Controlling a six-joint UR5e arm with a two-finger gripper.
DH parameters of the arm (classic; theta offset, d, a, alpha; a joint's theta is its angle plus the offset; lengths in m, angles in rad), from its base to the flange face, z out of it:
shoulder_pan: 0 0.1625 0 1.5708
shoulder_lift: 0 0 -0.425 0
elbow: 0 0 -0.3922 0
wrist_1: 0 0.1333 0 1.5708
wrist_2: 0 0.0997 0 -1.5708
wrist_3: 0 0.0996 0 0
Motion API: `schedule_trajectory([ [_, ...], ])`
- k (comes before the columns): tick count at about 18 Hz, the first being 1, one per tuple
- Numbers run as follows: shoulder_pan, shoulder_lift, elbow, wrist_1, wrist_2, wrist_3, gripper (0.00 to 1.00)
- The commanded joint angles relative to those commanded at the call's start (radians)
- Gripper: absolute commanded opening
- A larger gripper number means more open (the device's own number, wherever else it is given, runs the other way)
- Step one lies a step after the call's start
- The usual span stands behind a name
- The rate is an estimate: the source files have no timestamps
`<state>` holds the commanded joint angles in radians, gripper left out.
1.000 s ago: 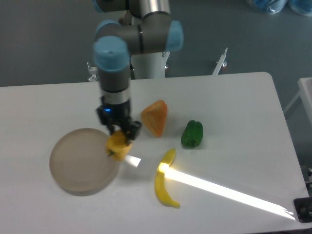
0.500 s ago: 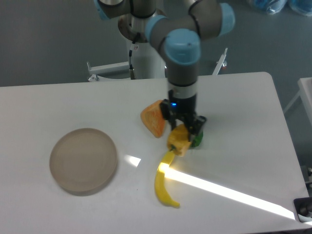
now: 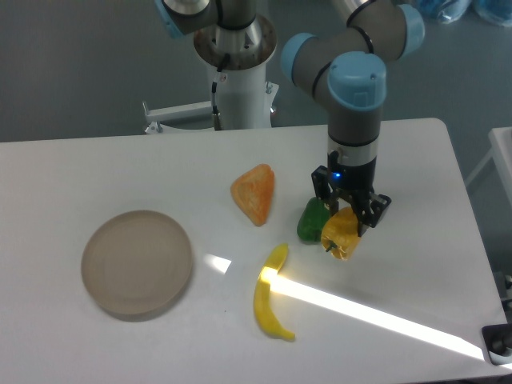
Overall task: Pick up the yellow pepper from the plate
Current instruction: 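Hold the yellow pepper raised just above the table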
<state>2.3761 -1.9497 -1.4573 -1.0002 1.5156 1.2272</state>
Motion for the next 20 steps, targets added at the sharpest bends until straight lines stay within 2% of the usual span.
schedule_trajectory([
  [6,0.011,0.000,0.000,-0.003,0.002,-0.002,0.43],
  [20,0.020,-0.015,0.043,-0.006,0.002,0.000,0.43],
])
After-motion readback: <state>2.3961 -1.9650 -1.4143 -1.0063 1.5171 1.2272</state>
